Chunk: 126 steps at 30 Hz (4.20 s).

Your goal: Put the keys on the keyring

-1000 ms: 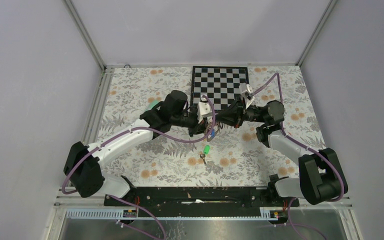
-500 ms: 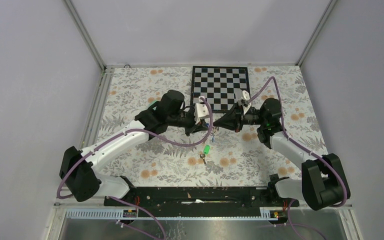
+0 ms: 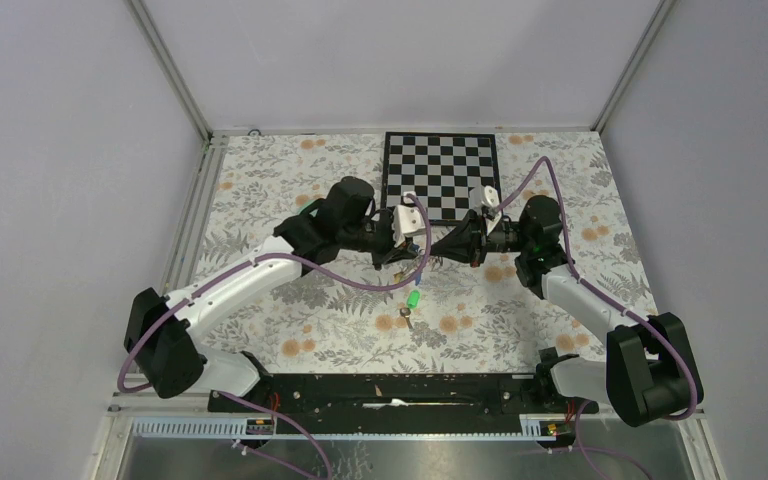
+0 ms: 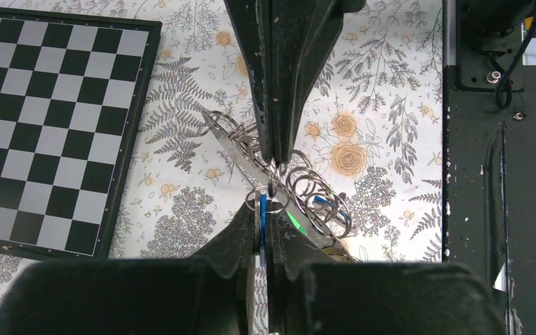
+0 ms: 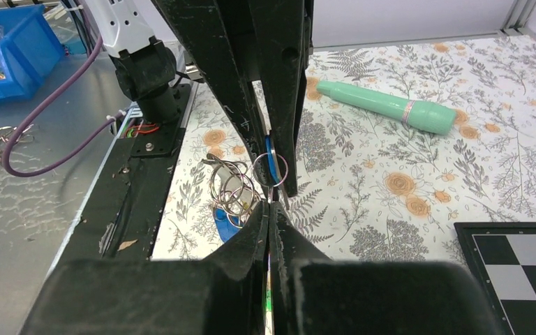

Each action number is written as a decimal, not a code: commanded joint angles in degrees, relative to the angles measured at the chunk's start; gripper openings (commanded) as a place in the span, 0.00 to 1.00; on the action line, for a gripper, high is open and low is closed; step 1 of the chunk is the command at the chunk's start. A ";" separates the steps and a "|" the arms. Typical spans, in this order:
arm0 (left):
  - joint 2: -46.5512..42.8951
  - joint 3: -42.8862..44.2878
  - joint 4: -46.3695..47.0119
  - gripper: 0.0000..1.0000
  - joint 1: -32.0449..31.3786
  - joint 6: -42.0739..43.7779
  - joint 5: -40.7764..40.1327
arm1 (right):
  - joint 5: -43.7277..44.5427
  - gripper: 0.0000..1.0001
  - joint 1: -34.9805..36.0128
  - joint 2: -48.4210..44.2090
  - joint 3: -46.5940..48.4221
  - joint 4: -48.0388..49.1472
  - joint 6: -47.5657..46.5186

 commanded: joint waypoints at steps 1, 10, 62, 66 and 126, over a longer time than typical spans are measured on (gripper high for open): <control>0.96 5.10 1.75 0.03 -0.30 0.25 -1.97 | -0.47 0.00 -0.30 -0.75 0.70 -3.33 -2.57; 2.11 4.74 1.10 0.00 -0.55 1.32 -2.64 | 2.24 0.16 -1.01 -2.03 1.23 -11.41 -7.55; 24.62 1.27 -9.84 0.11 7.14 5.85 -27.12 | 22.76 0.67 -11.59 -8.15 4.44 -40.48 -21.21; 26.29 1.45 -10.52 0.15 7.68 6.50 -28.88 | 22.67 0.68 -11.61 -8.25 4.44 -40.55 -21.44; 26.31 14.01 -4.49 0.85 21.77 -11.26 9.21 | 42.09 0.99 7.43 -2.62 13.05 -64.48 -33.64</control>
